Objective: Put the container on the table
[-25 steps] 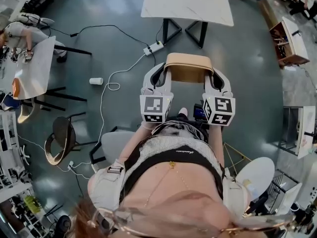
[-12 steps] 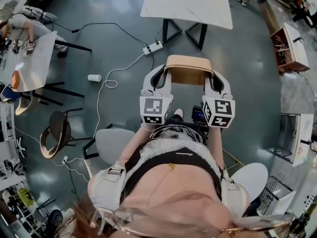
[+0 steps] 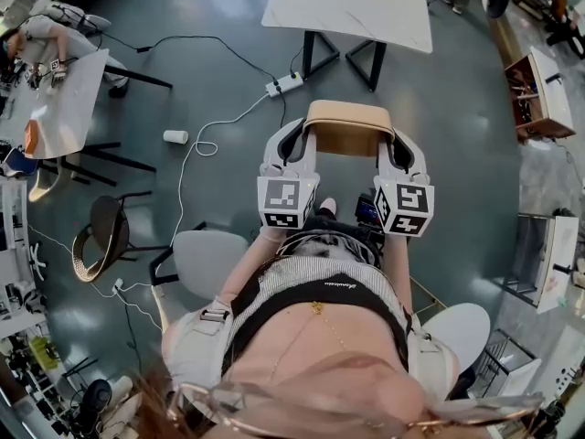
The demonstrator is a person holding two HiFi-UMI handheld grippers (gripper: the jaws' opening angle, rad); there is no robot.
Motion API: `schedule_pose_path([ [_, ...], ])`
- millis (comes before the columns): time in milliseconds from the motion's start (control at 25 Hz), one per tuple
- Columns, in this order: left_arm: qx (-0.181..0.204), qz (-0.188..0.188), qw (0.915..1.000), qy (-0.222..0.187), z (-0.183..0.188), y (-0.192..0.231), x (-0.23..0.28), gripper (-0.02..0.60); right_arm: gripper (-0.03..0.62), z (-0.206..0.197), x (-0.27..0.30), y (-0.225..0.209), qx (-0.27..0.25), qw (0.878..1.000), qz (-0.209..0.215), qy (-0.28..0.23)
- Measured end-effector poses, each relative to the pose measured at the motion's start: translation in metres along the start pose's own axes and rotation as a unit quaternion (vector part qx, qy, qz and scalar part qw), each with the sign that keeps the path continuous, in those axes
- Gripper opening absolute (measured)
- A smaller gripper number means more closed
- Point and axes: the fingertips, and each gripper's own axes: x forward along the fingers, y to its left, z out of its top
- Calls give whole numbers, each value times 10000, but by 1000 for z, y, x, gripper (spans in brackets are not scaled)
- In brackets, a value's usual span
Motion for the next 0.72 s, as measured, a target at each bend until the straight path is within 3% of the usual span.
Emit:
schedule_pose_path([
  [320, -25, -65, 10000, 15, -1, 11, 11, 26, 66, 2, 12, 3, 3, 10000, 19, 19],
  [720, 84, -247, 9997, 23, 8, 38, 60, 25, 67, 17, 57, -9, 90, 9998, -172, 47],
])
